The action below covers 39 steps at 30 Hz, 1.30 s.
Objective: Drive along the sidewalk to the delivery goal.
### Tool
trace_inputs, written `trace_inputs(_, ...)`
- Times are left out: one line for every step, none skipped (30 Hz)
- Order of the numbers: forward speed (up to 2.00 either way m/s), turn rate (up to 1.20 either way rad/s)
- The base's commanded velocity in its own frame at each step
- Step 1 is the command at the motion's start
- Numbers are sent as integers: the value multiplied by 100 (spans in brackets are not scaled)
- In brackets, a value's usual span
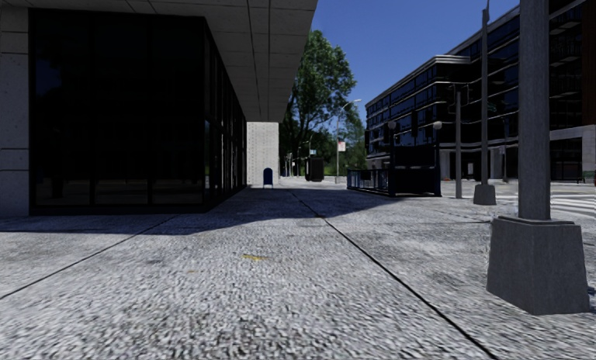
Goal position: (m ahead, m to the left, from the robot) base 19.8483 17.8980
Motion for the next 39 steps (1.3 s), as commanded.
trace_inputs(187, -6)
trace_inputs(187, -3)
trace_inputs(187, 0)
trace_inputs(187, 0)
trace_inputs(187, 0)
trace_inputs(187, 0)
trace_inputs(187, 0)
trace_inputs(187, 0)
trace_inputs(187, 0)
trace_inputs(187, 0)
trace_inputs(187, 0)
trace_inputs(187, 0)
trace_inputs(187, 0)
trace_inputs(187, 0)
trace_inputs(187, 0)
trace_inputs(187, 0)
trace_inputs(187, 0)
trace_inputs(187, 0)
trace_inputs(187, 0)
trace_inputs(187, 0)
trace_inputs(187, 0)
trace_inputs(187, 0)
trace_inputs(187, 0)
trace_inputs(187, 0)
trace_inputs(187, 0)
trace_inputs(187, 0)
trace_inputs(187, 0)
trace_inputs(187, 0)
trace_inputs(187, 0)
trace_inputs(187, 0)
trace_inputs(186, 0)
trace_inputs(186, 0)
trace_inputs(186, 0)
trace_inputs(186, 0)
trace_inputs(186, 0)
trace_inputs(186, 0)
trace_inputs(186, 0)
trace_inputs(186, 0)
trace_inputs(186, 0)
